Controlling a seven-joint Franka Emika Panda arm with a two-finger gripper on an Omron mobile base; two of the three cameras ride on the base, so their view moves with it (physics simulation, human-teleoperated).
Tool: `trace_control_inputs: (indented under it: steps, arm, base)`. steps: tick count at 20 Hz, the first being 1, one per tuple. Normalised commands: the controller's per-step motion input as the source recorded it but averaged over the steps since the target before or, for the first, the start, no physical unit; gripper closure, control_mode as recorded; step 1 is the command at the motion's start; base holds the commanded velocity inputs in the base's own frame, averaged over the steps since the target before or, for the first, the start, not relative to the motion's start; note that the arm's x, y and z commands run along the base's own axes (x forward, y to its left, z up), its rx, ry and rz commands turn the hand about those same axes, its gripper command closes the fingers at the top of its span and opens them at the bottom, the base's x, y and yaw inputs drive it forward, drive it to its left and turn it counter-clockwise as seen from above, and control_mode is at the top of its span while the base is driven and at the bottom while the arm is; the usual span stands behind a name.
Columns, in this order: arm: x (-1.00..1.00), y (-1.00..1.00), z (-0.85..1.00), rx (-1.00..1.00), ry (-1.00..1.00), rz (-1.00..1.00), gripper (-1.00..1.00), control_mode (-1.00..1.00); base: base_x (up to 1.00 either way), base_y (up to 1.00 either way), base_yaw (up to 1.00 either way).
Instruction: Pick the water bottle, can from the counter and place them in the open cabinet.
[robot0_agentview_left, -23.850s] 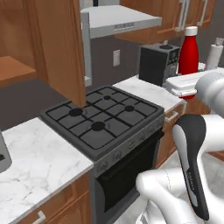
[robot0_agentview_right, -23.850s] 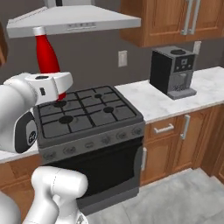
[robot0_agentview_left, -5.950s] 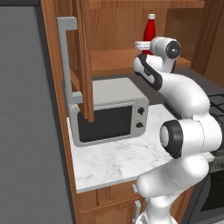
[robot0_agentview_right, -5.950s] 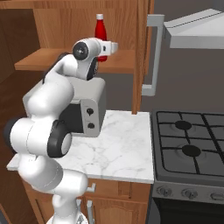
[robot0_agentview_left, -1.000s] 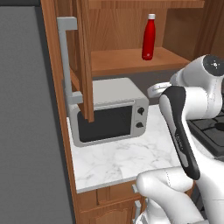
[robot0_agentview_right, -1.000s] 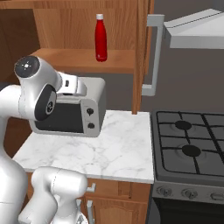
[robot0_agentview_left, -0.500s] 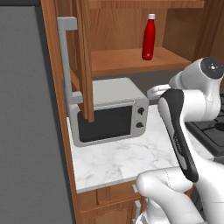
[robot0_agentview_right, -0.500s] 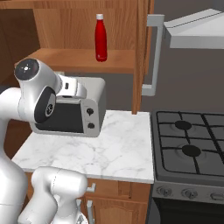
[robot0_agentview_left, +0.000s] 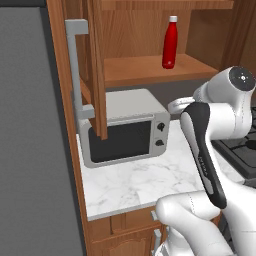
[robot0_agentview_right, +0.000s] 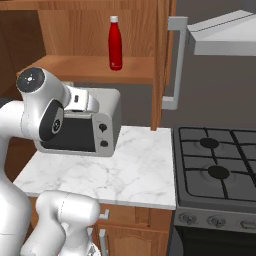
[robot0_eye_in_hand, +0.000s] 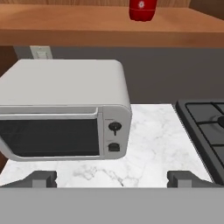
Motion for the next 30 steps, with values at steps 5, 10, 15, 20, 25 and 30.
trace_control_inputs:
  steps: [5, 10, 15, 20, 25, 30]
  arm:
    - [0.00, 0.00, 0.00, 0.00, 0.00, 0.00, -1.00, 1.00]
    - [0.00, 0.00, 0.00, 0.00, 0.00, 0.00, -1.00, 1.00]
    - [0.00, 0.00, 0.00, 0.00, 0.00, 0.00, -1.00, 1.00]
    - [0.00, 0.00, 0.00, 0.00, 0.00, 0.00, -1.00, 1.00]
    - [0.00, 0.00, 0.00, 0.00, 0.00, 0.00, -1.00, 1.00]
    - [0.00, 0.00, 0.00, 0.00, 0.00, 0.00, -1.00, 1.00]
  base:
    - [-0.01, 0.15, -0.04]
    - [0.00, 0.50, -0.31]
    - [-0.08, 0.08, -0.25]
    - [-0.01, 0.00, -0.24]
    - [0.00, 0.00, -0.29]
    - [-0.08, -0.05, -0.32]
